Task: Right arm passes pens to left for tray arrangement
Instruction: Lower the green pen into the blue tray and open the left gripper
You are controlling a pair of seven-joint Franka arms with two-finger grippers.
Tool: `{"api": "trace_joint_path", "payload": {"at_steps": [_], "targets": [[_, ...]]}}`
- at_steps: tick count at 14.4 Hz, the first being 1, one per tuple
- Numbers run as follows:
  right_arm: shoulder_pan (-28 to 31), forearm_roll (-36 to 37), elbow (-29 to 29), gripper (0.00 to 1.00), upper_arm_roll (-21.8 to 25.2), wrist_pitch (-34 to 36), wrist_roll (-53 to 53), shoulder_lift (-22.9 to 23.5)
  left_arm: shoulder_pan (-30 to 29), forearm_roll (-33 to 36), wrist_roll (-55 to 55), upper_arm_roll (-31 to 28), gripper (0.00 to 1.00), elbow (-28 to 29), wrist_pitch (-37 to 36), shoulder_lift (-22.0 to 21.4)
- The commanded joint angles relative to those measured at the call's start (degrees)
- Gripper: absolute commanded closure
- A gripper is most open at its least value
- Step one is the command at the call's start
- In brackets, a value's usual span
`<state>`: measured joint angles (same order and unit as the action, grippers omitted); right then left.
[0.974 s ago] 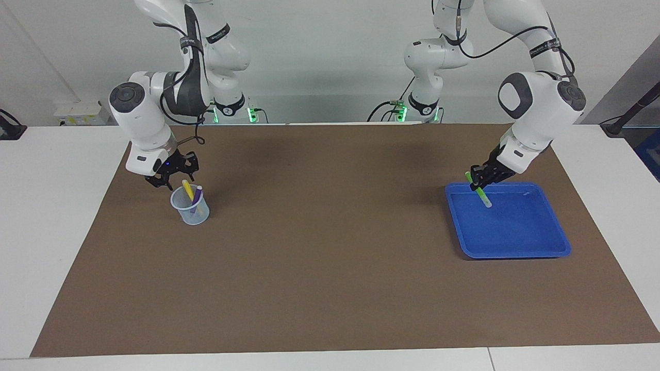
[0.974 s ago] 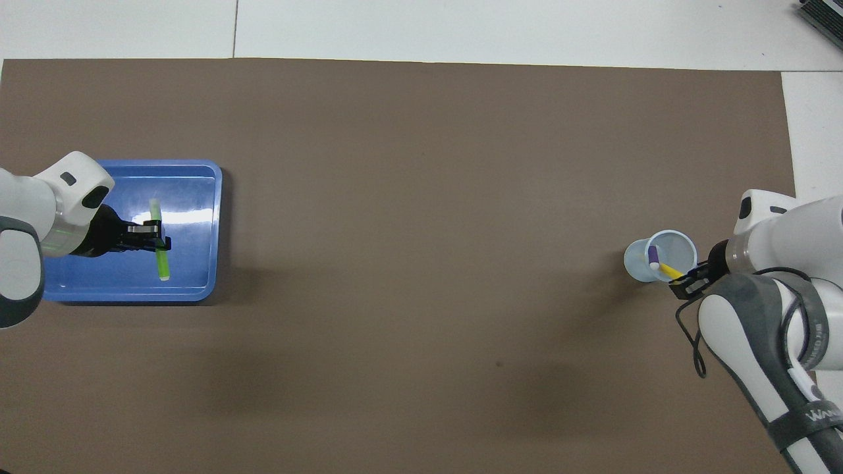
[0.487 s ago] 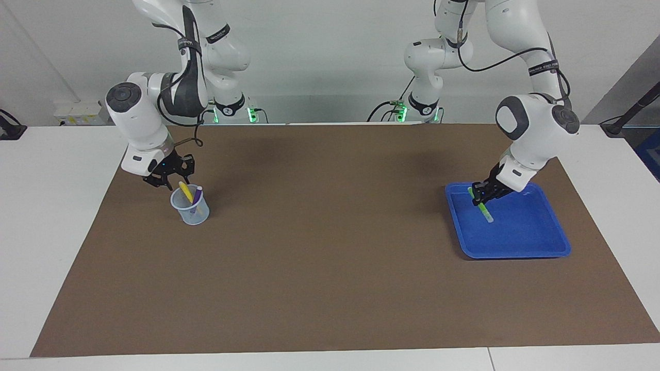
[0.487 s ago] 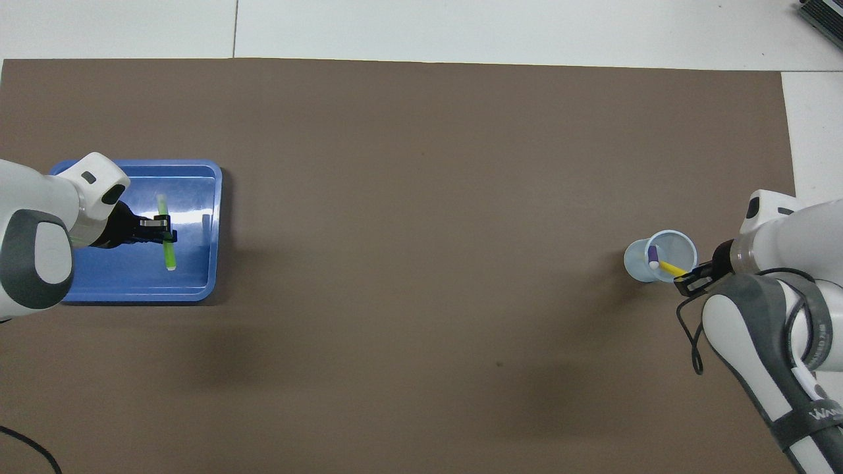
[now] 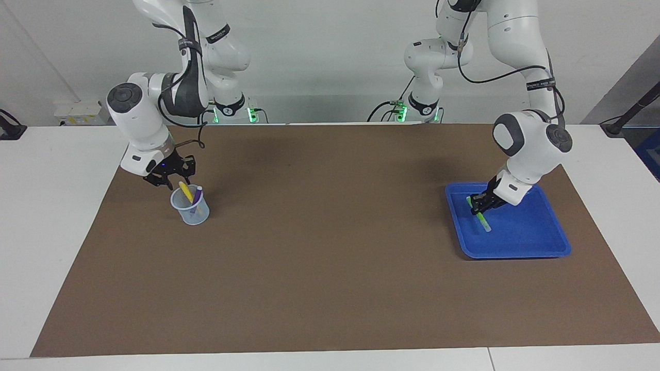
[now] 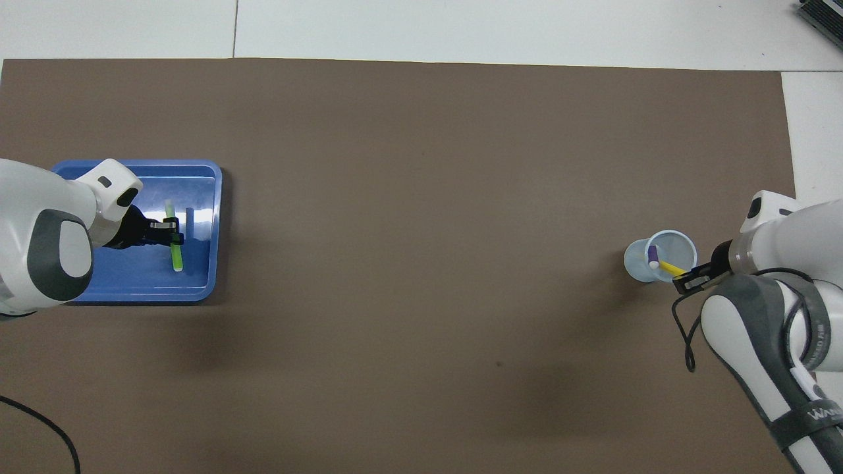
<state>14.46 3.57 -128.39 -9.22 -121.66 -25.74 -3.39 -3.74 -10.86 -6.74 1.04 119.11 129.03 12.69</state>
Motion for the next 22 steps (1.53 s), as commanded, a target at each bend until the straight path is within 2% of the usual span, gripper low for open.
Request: {"api": "trace_joint_path", "payload": {"at_steps": [1, 5, 8, 11, 12, 13, 15, 20, 22], "targets": [[0.8, -0.3, -1.4, 0.57, -0.8, -1.0, 0.9, -1.1, -0.7, 1.0, -0.4, 0.5, 1.00, 1.9, 0.6, -0.2], [0.9, -0.6, -1.5, 0.72, -0.8, -0.6, 0.9, -1.1, -0.7, 1.0, 0.0, 0.5, 1.00, 3.9, 1.6, -0.2], [0.8, -2.1, -1.4, 0.89, -0.8, -0.3, 0.9, -1.1, -0.7, 1.1, 0.0, 0.5, 0.98, 4.1, 3.2, -0.1], [0.9, -2.2, -1.4, 0.98, -0.8, -0.3, 0.9, -1.1, -0.7, 1.0, 0.0, 0.5, 0.44, 3.8, 4.1, 0.3], [0.9, -2.3, -1.3, 1.00, -0.8, -0.2, 0.9, -1.0, -0.7, 0.9, 0.4, 0.5, 0.33, 3.2, 4.1, 0.5], [0.9, -2.3, -1.2, 1.00, -0.8, 0.0, 0.9, -1.0, -0.8, 0.8, 0.8, 0.5, 0.32, 2.9, 4.1, 0.6], [0.8, -2.3, -0.5, 1.00, -0.8, 1.3, 0.5, -0.8, -1.8, 0.4, 1.2, 0.5, 0.22, 1.5, 3.2, 0.8], [0.0, -2.5, 5.2, 1.00, -1.0, 7.0, 0.2, 1.0, -1.8, -1.6, 5.2, 0.5, 0.19, -5.3, -4.4, 0.9], [-2.1, -2.4, 7.5, 1.00, -1.0, 8.1, 0.1, 1.5, -1.8, -1.7, 6.0, 0.5, 0.19, -7.5, -7.3, 0.8]]}}
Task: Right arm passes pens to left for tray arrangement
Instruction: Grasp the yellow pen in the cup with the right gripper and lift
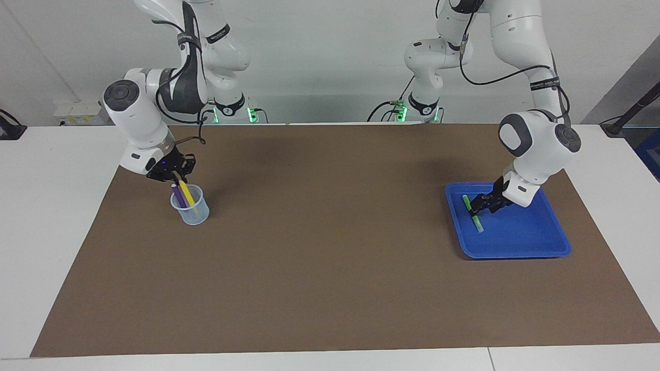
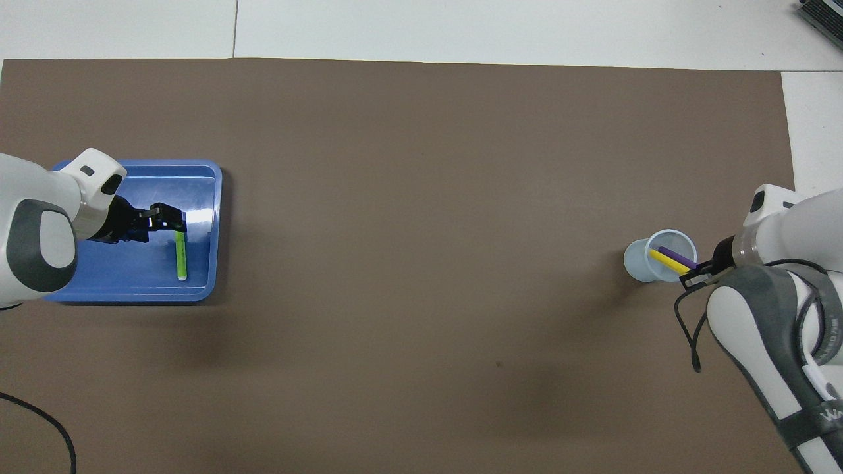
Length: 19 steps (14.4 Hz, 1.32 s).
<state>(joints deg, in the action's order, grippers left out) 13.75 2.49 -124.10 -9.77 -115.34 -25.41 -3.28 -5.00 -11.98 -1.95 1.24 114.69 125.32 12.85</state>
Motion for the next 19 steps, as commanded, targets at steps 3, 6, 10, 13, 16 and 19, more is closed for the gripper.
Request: {"api": "trace_joint_path", "payload": {"at_steps": [3, 6, 10, 13, 16, 19], "targets": [[-1.8, -1.2, 7.0, 1.00, -0.5, 4.1, -0.3, 2.9, -0.1, -0.7, 4.1, 0.4, 0.19, -6.2, -7.4, 0.5], [-1.8, -1.1, 9.0, 1.00, -0.5, 4.2, -0.3, 3.8, 0.4, -0.7, 7.5, 0.5, 0.17, -9.9, -12.5, 0.2], [-3.4, -0.6, 11.9, 1.00, -0.5, 4.2, -0.3, 4.9, 1.0, -2.1, 11.8, 1.0, 0.17, -14.5, -18.0, -0.2], [-3.7, -0.6, 12.4, 1.00, -0.5, 4.5, -0.3, 4.9, 1.3, -2.2, 15.8, 1.9, 0.17, -17.7, -21.6, -1.2], [-5.4, -1.4, 13.9, 1.00, -0.9, 8.4, 0.3, 4.4, 1.2, -4.4, 20.6, 3.0, 0.17, -18.8, -22.7, -2.4], [-6.4, -1.6, 20.2, 1.00, -1.0, 15.8, 0.4, 4.1, 1.3, -6.6, 23.6, 3.2, 0.16, -19.1, -24.2, -4.2]]}}
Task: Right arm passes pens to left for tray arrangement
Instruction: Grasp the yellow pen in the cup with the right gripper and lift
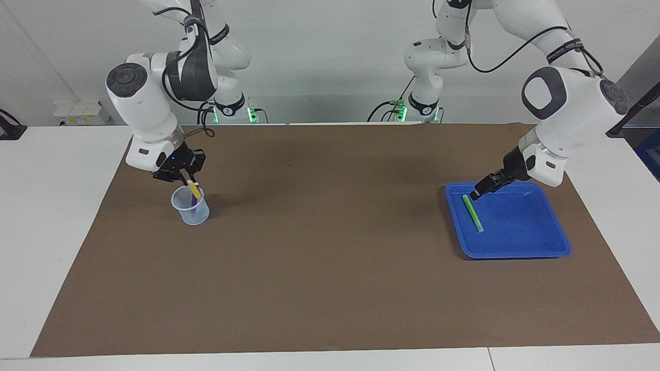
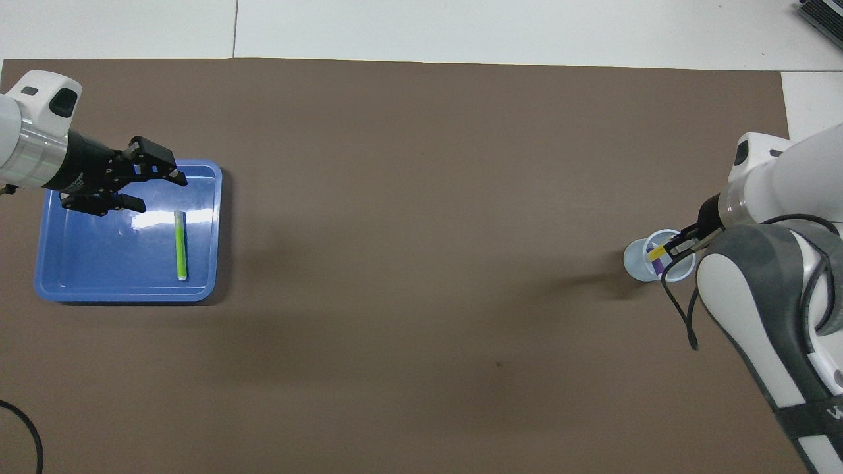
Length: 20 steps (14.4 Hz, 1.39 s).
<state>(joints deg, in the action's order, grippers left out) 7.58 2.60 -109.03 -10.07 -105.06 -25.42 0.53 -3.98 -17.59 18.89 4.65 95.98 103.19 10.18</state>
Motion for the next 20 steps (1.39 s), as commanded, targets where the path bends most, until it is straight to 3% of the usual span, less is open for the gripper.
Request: {"api": "trace_joint_path", "payload": {"at_steps": [1, 6, 10, 13, 20], "targets": [[-0.2, -1.7, 7.1, 1.00, -0.7, 8.0, 0.4, 0.3, 0.3, -1.5, 4.4, 0.2, 0.16, -0.4, -2.2, -2.1], [-0.4, -5.8, 11.0, 1.00, -2.8, 11.5, 2.6, 0.0, 0.3, -2.1, 10.5, 2.5, 0.16, -0.3, -3.7, -5.9], [-0.4, -18.9, 11.0, 1.00, -3.0, 10.0, 16.5, 0.2, 0.4, -4.7, 15.6, 2.6, 0.16, 0.1, -4.7, -8.5], [-0.9, -26.0, 10.3, 1.00, -4.2, 5.1, 26.6, 0.2, 0.9, -7.2, 19.4, 2.6, 0.16, 0.4, -5.1, -9.8], [-10.1, -31.3, 6.6, 1.00, -4.4, -8.7, 48.9, -0.3, 2.3, -15.5, 36.5, 2.6, 0.16, 2.0, -0.6, -11.1]]}}
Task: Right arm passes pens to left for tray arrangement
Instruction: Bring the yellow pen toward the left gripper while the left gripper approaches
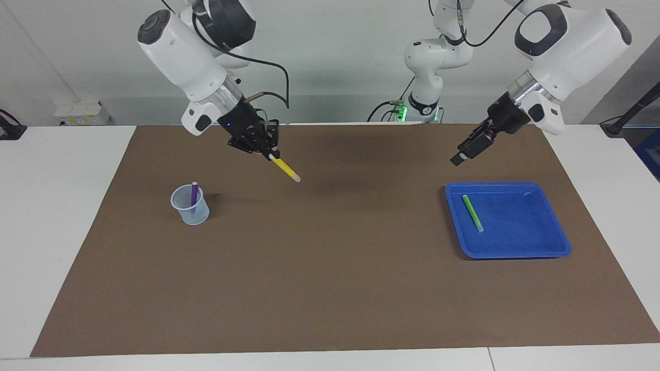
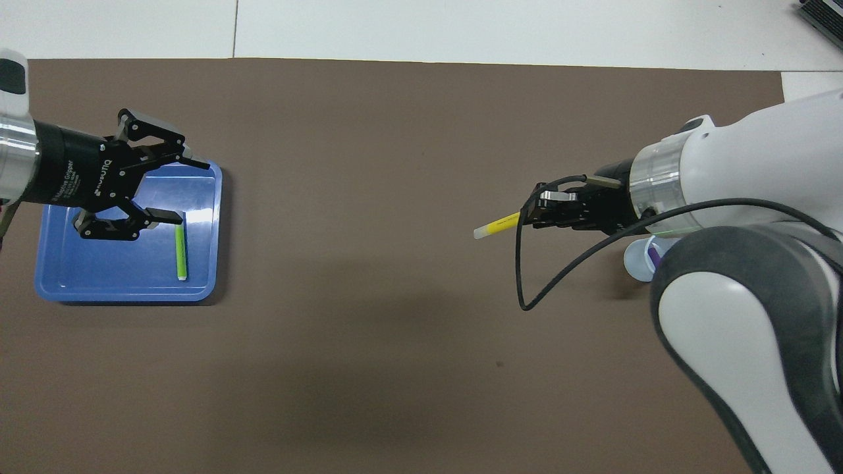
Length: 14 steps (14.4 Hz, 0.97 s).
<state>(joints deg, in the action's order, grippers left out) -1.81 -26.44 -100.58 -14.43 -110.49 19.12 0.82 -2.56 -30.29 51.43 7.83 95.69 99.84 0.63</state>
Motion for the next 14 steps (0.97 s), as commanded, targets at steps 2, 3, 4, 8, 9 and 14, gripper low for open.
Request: {"api": "trace_joint_path", "payload": {"at_steps": [2, 3, 4, 8, 9, 14], "targets": [[-1.9, -4.2, -2.6, 1.00, -0.2, -5.4, 8.6, -0.6, 0.8, -8.8, 4.9, -0.6, 0.17, 6.9, 6.3, -3.9], [-2.5, -7.0, -3.2, 1.00, -0.2, -7.3, 13.3, -0.6, 0.9, -11.3, 4.9, -0.6, 0.17, 9.9, 8.7, -5.2], [-3.2, -9.4, -3.8, 1.00, -0.1, -10.5, 18.8, -0.7, 1.0, -13.1, 5.1, -0.5, 0.17, 12.5, 11.6, -6.3], [-7.8, -14.3, -6.6, 1.00, -0.1, -19.7, 26.9, -1.1, 6.1, -17.8, 11.3, -0.5, 0.17, 19.0, 23.8, -8.5], [-8.6, -15.6, -7.4, 1.00, -0.2, -22.3, 28.0, -1.1, 7.1, -18.3, 13.6, -0.5, 0.17, 19.4, 26.0, -8.5], [-15.4, -17.9, -10.3, 1.00, -0.1, -34.7, 34.9, 0.0, 12.8, -19.0, 25.5, -0.5, 0.17, 22.9, 37.9, -8.7]]}}
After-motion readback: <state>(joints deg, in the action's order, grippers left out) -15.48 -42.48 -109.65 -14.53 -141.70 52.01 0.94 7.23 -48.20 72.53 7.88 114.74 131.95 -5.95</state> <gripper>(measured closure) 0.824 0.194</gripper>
